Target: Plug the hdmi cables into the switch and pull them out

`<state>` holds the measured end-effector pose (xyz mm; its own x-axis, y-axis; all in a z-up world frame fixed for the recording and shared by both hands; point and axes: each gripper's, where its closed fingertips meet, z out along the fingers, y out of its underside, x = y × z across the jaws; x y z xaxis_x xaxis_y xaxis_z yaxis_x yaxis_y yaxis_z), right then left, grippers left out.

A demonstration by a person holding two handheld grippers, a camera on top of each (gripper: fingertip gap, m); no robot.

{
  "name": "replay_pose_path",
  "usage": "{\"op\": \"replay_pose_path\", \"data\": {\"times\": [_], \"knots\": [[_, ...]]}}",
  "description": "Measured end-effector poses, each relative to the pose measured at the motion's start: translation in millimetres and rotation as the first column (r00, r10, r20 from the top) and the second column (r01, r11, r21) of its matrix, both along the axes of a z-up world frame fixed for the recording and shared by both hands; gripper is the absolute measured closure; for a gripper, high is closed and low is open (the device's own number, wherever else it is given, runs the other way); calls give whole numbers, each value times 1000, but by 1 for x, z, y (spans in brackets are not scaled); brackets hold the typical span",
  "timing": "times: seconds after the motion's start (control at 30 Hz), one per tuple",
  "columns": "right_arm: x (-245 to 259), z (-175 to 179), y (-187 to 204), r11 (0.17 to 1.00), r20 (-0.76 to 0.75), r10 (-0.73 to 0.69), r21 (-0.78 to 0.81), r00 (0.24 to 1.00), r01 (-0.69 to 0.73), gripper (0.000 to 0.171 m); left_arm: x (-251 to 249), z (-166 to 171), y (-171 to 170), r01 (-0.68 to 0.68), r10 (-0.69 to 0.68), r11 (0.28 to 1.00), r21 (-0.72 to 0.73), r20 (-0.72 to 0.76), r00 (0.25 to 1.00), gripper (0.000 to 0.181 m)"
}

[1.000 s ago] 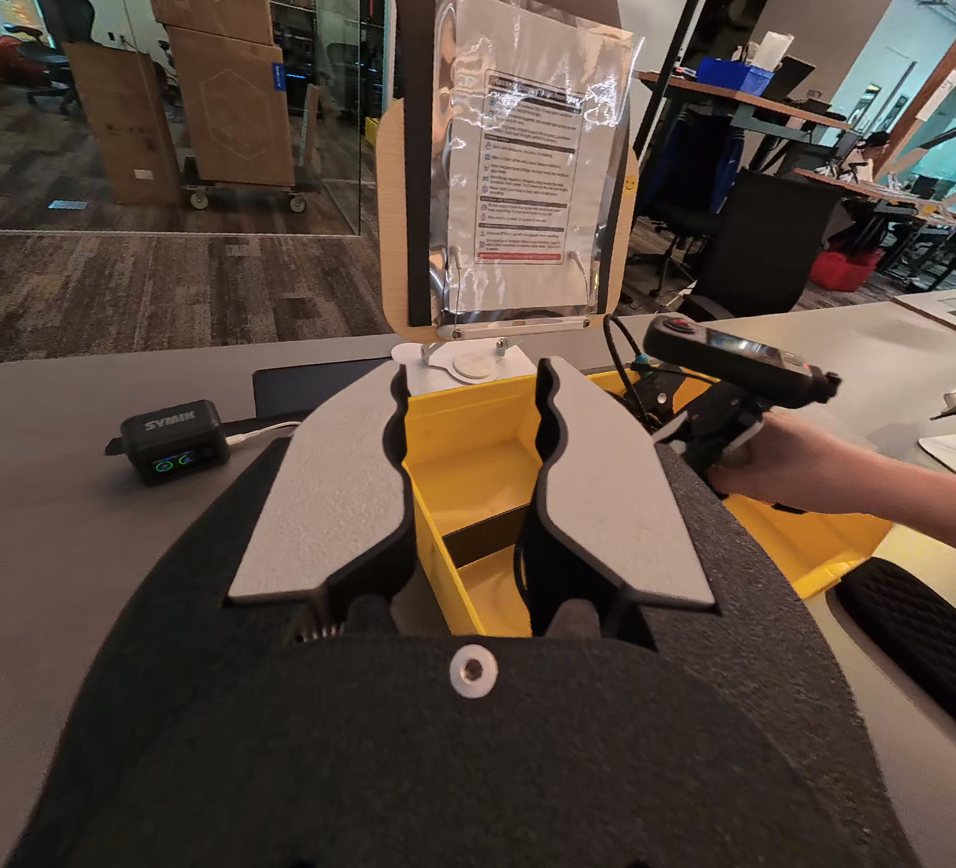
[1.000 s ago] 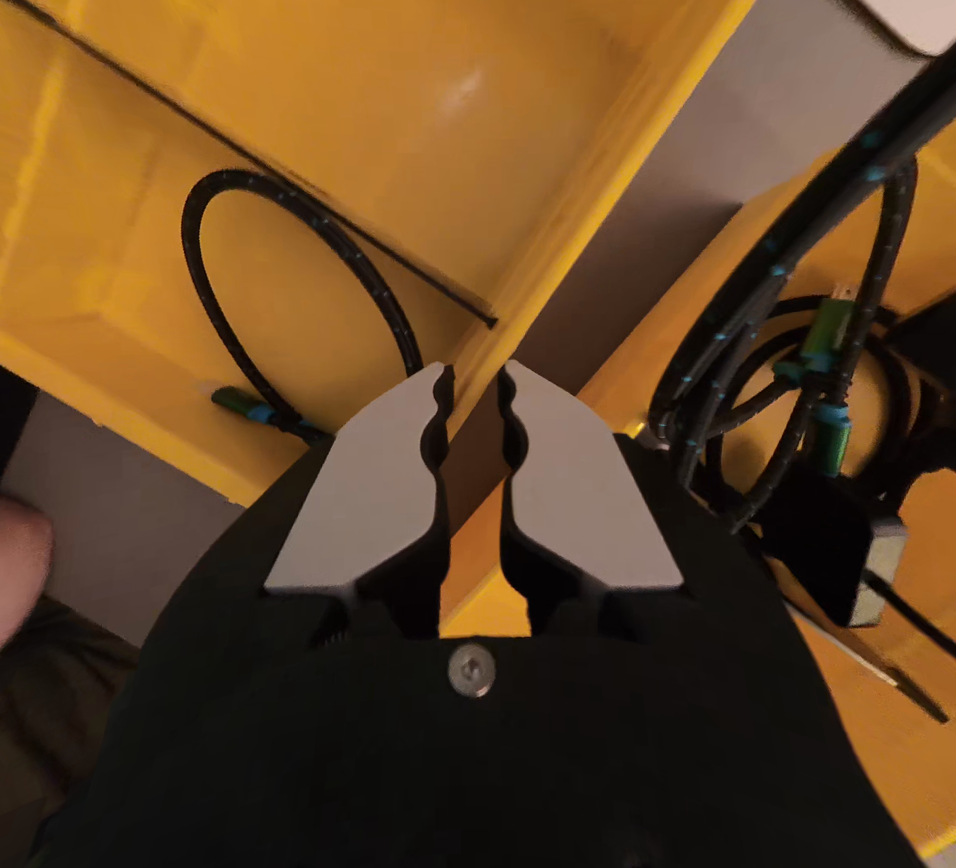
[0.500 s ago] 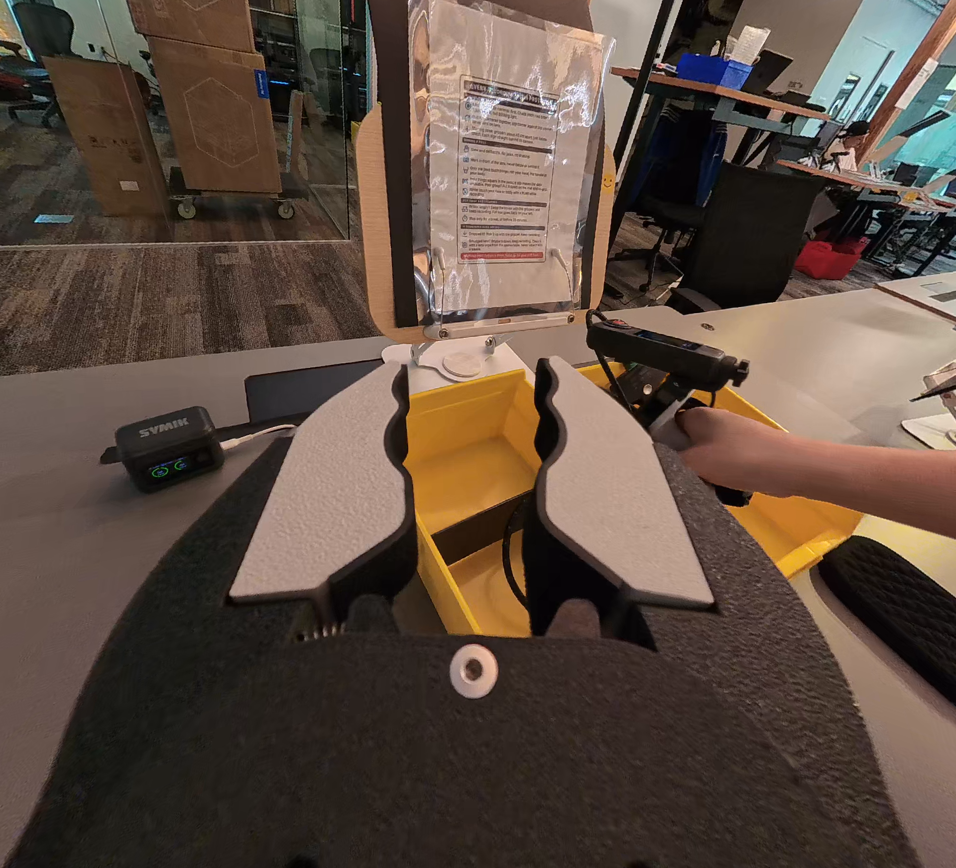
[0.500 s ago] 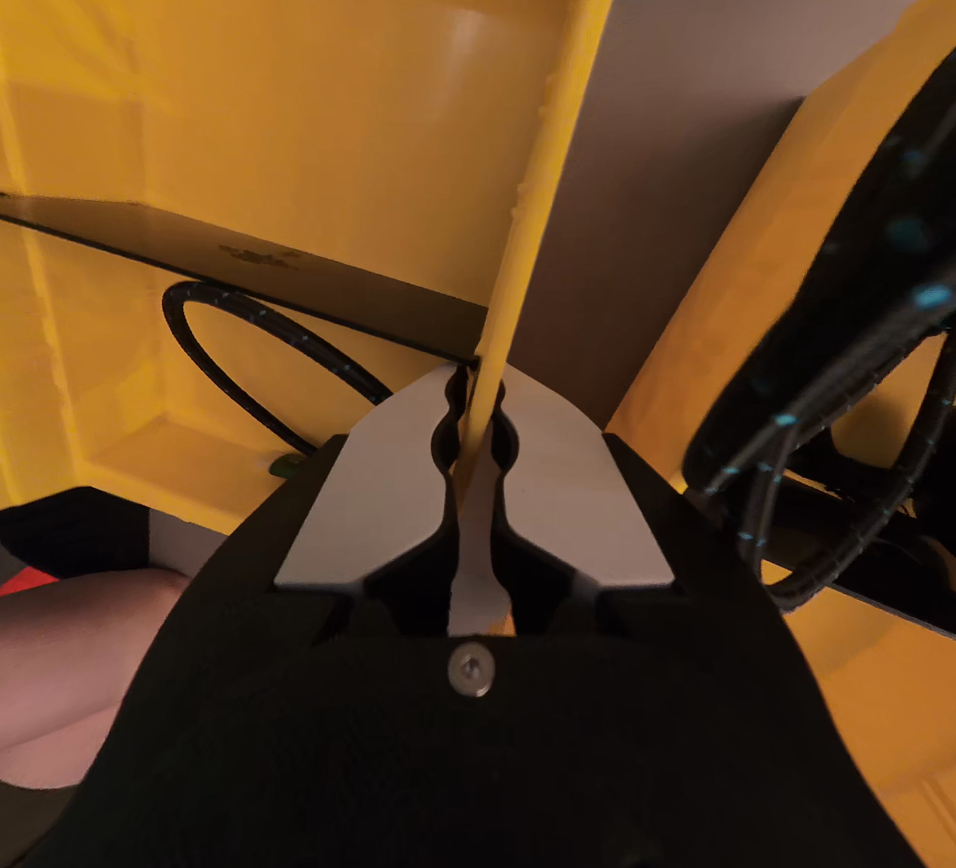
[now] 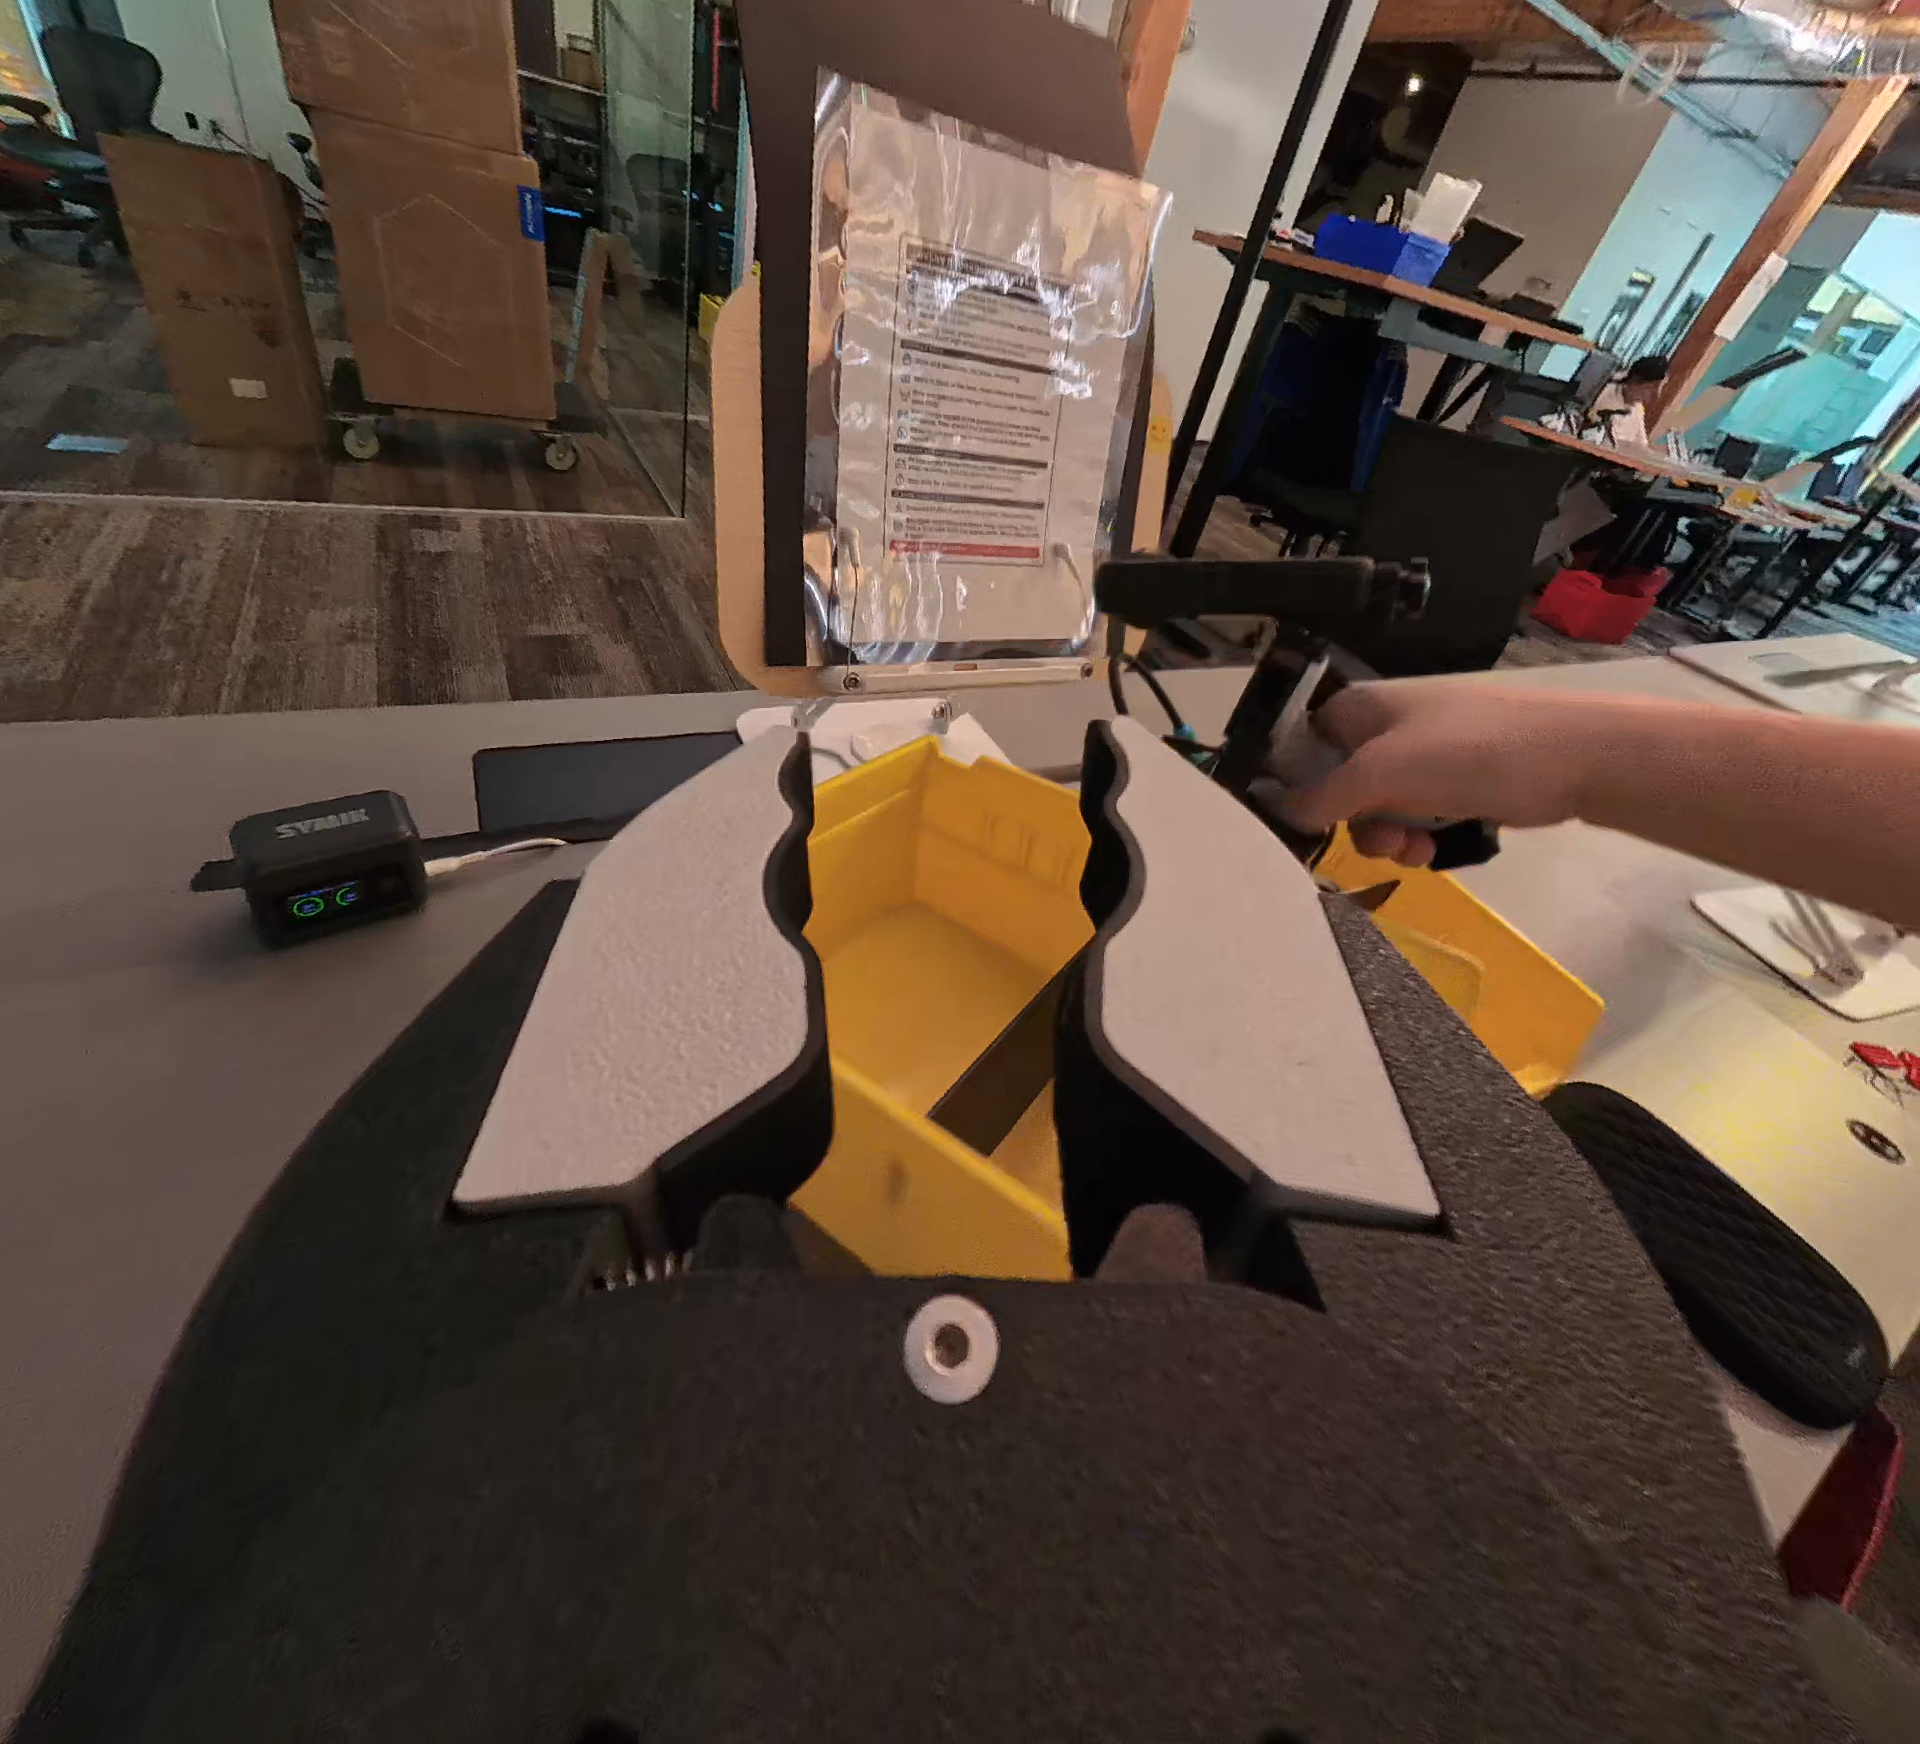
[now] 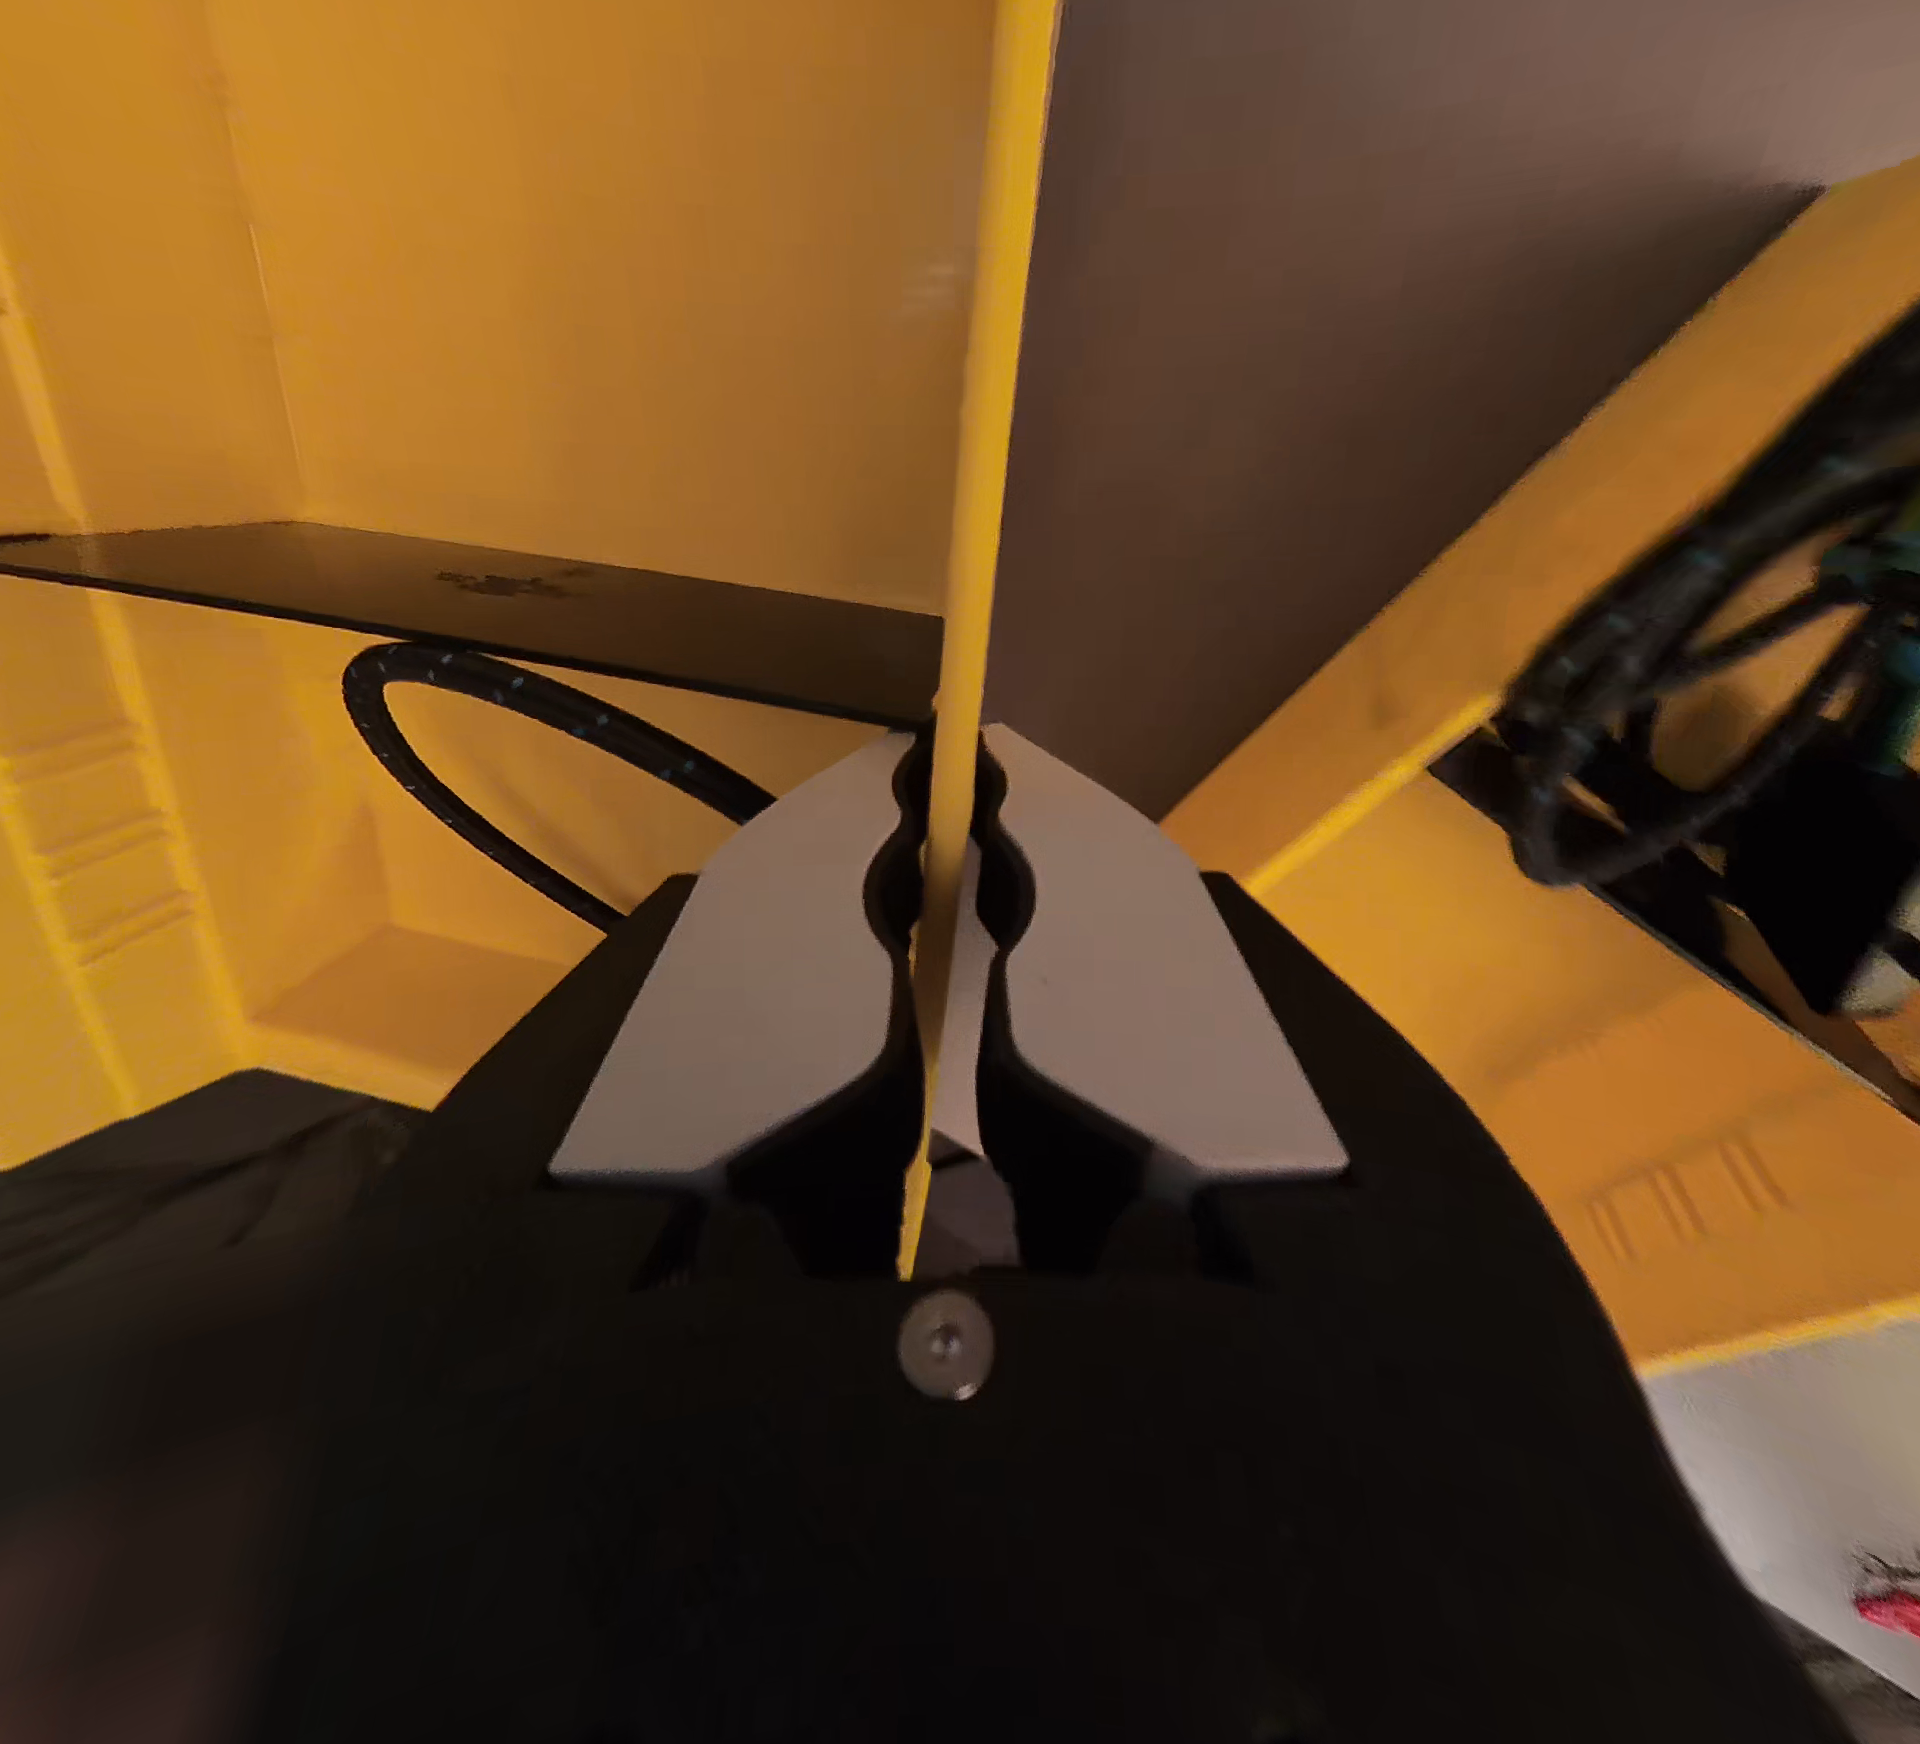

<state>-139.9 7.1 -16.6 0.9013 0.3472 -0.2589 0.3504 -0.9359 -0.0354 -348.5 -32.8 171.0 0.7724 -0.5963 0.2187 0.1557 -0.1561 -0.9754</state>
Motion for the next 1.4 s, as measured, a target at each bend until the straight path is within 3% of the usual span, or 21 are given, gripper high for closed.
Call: {"op": "replay_pose_path", "data": {"times": [0.17,0.27,0.53,0.67,0.83,0.97,1.13,1.2,1.3,1.4], "knots": [[73,54,-22,1000,-25,12,-24,1000,-12,165,-9,46,-62,36,-71,977,212,158,985,131],[145,77,-43,998,-97,-61,-39,993,57,164,-5,50,-84,68,-109,964,257,147,983,127],[303,111,-120,982,-190,-149,84,970,167,159,-3,41,-56,61,-90,982,177,161,983,122],[359,103,-149,966,-130,-220,113,967,234,159,5,37,-44,42,-63,989,142,142,988,122],[426,71,-158,897,-46,-431,88,901,434,159,42,25,-29,103,-107,991,83,41,993,124],[461,44,-152,846,-60,-521,96,851,525,155,99,-9,-2,213,-219,973,-84,-67,973,119],[474,6,-131,795,-146,-582,103,800,598,147,187,-66,5,456,-522,830,-320,-157,839,110],[482,-14,-124,782,-116,-604,104,789,614,147,214,-85,13,475,-563,795,-378,-168,809,112],[497,-34,-102,692,-130,-698,129,704,710,152,250,-124,21,467,-619,730,-499,-193,761,117],[501,-52,-88,712,-93,-680,156,727,685,159,277,-170,23,419,-674,652,-632,-231,701,123]]}}
